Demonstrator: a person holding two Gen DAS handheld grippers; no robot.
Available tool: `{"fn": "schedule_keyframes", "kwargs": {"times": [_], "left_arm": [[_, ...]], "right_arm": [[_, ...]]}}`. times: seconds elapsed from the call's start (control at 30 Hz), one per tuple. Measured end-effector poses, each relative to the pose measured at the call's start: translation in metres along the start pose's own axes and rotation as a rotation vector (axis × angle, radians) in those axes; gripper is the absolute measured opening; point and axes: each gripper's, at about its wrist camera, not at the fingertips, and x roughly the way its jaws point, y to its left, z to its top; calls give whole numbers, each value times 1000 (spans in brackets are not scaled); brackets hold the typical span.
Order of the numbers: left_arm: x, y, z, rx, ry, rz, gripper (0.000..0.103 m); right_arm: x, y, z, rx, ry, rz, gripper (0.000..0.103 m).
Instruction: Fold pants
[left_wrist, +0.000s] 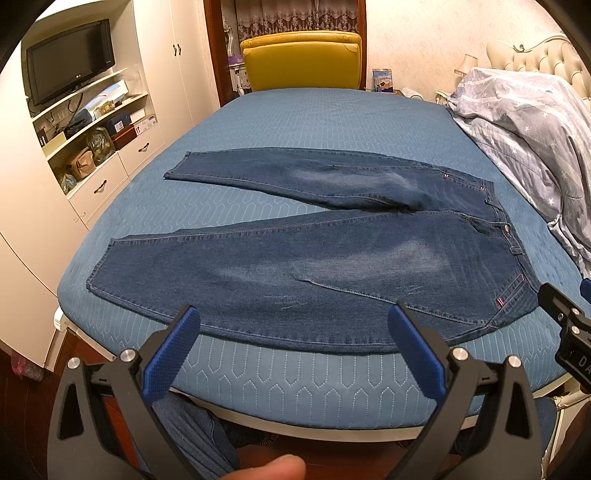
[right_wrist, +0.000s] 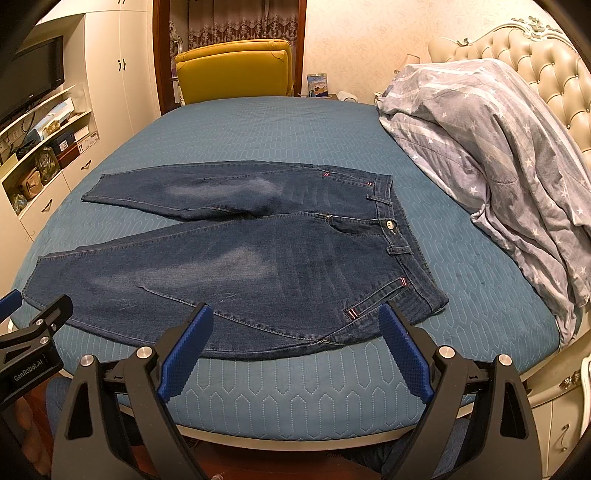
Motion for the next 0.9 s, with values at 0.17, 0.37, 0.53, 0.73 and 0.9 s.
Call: {"fn": "schedule_keyframes", "kwargs": {"times": [0.17,0.37,0.53,0.73,0.9], "left_arm": [[0,0,0,0,0,0,102],[0,0,0,1,0,0,102],[0,0,-1,-1,1,1,102],[0,1,-2,-2,3,1,102],[3,0,-4,0,6,1,102]], "right_arm": [[0,0,0,-1,-1,0,88],[0,0,0,-1,-1,-1,88],[0,0,0,-1,-1,-1,88],[0,0,0,-1,-1,-1,88],[-1,0,2,0,1,2,88]]}}
